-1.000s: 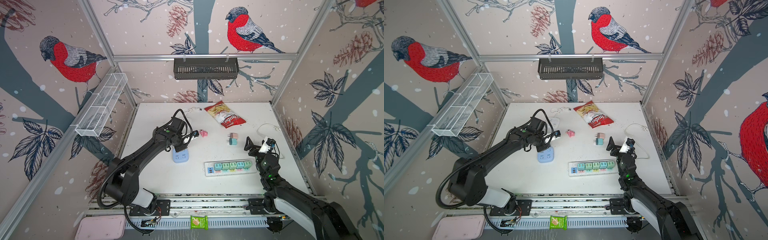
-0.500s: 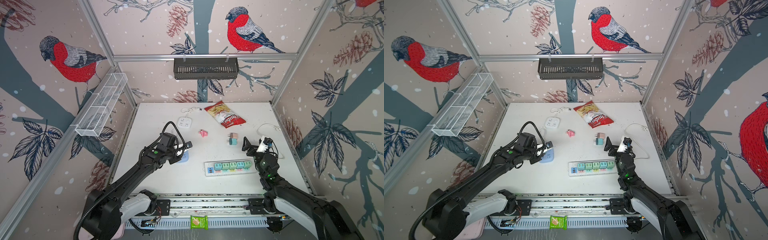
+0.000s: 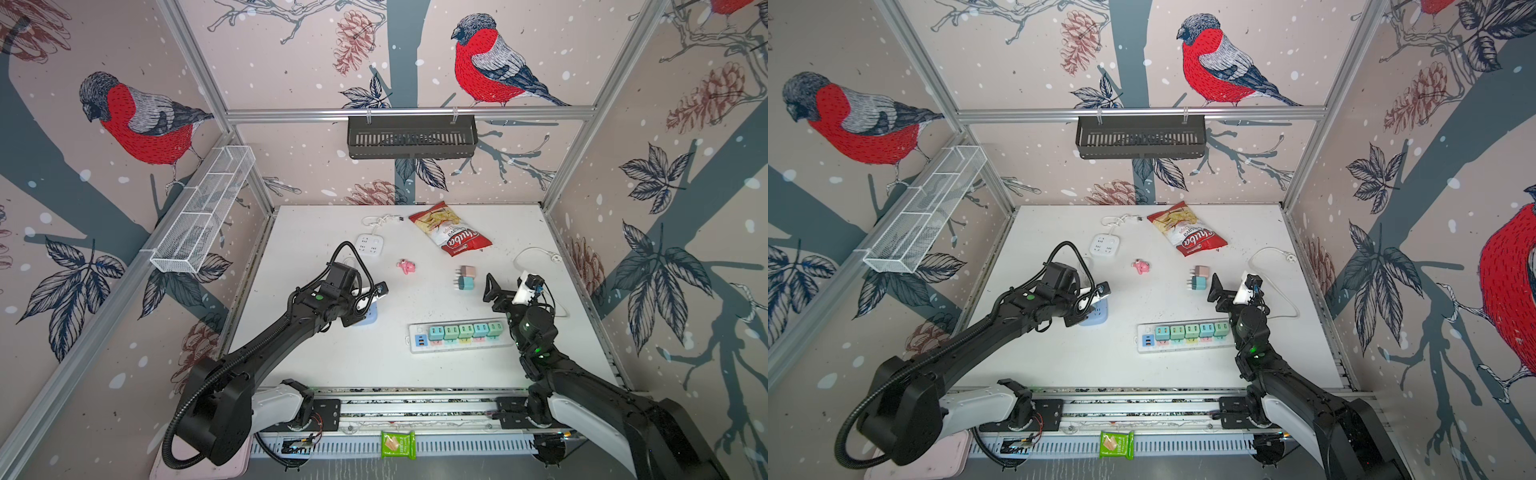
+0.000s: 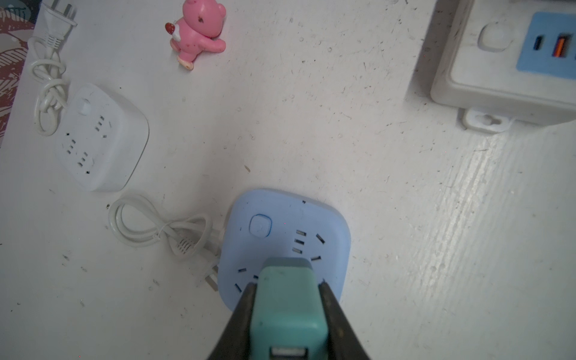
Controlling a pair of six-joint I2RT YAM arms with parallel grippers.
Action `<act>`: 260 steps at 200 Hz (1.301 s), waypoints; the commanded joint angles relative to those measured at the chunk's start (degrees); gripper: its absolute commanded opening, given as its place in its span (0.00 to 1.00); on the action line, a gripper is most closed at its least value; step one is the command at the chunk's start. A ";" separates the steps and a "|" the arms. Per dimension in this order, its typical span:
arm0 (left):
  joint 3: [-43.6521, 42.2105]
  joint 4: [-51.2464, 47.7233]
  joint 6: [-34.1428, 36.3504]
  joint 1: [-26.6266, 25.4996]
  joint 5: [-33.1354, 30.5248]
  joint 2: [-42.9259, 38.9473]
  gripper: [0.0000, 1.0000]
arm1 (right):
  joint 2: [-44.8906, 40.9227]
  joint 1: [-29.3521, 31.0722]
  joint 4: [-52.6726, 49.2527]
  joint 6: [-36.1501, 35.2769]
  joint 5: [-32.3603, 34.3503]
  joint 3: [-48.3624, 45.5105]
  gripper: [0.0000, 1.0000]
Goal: Insert the plug
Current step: 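Lower the teal adapter with the left gripper into the blue socket box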
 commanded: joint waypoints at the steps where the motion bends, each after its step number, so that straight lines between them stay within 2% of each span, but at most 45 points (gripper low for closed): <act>1: 1.12 1.02 0.77 0.05 3.77 1.80 0.00 | -0.06 0.13 0.51 -0.84 -0.24 0.37 1.00; 126: 3.97 -0.09 1.67 0.07 2.59 9.48 0.00 | 0.12 0.35 0.52 -0.97 -0.06 0.45 1.00; 260: 9.57 -7.15 -0.71 0.42 0.69 18.53 0.00 | 0.21 0.50 0.59 -1.06 0.03 0.46 1.00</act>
